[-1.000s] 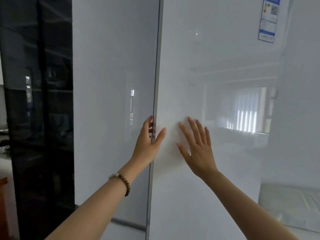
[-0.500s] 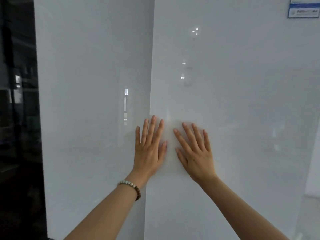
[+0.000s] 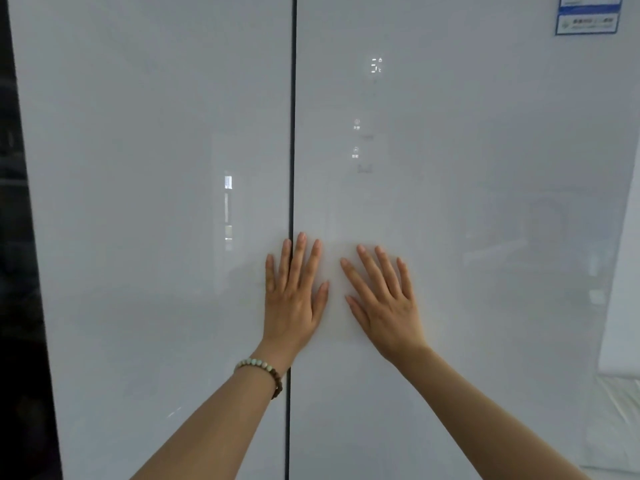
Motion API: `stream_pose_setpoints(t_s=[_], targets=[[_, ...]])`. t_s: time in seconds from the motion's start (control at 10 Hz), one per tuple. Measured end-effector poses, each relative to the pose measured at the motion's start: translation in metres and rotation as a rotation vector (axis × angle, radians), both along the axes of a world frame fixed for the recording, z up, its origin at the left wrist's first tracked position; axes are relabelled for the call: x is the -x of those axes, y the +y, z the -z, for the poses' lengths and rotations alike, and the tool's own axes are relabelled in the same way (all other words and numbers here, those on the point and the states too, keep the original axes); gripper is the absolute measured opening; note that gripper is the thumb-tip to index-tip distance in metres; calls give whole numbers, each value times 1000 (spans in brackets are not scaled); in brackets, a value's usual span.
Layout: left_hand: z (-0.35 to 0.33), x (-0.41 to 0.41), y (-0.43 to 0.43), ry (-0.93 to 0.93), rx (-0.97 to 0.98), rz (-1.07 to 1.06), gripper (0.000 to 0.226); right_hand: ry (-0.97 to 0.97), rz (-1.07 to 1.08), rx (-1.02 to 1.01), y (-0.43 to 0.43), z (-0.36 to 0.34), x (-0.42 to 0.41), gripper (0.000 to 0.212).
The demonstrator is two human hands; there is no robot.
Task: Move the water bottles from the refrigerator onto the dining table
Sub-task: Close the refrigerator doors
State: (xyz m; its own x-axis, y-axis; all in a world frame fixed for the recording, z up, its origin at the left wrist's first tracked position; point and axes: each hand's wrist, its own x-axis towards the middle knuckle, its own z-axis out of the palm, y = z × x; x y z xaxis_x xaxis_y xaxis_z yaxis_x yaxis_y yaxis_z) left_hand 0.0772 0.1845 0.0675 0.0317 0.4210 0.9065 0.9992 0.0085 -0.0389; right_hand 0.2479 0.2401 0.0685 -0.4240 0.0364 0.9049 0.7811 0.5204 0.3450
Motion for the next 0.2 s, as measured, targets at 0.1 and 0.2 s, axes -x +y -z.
stream_pose_setpoints(t_s=[0.1,0.2], targets=[[-4,-1,-9,-12,41,-9,59,5,-13,90,-14,-6,0,48],[-12,-2,-27,-64,52,-18,59,73,-199,318,-57,-39,-5,56]])
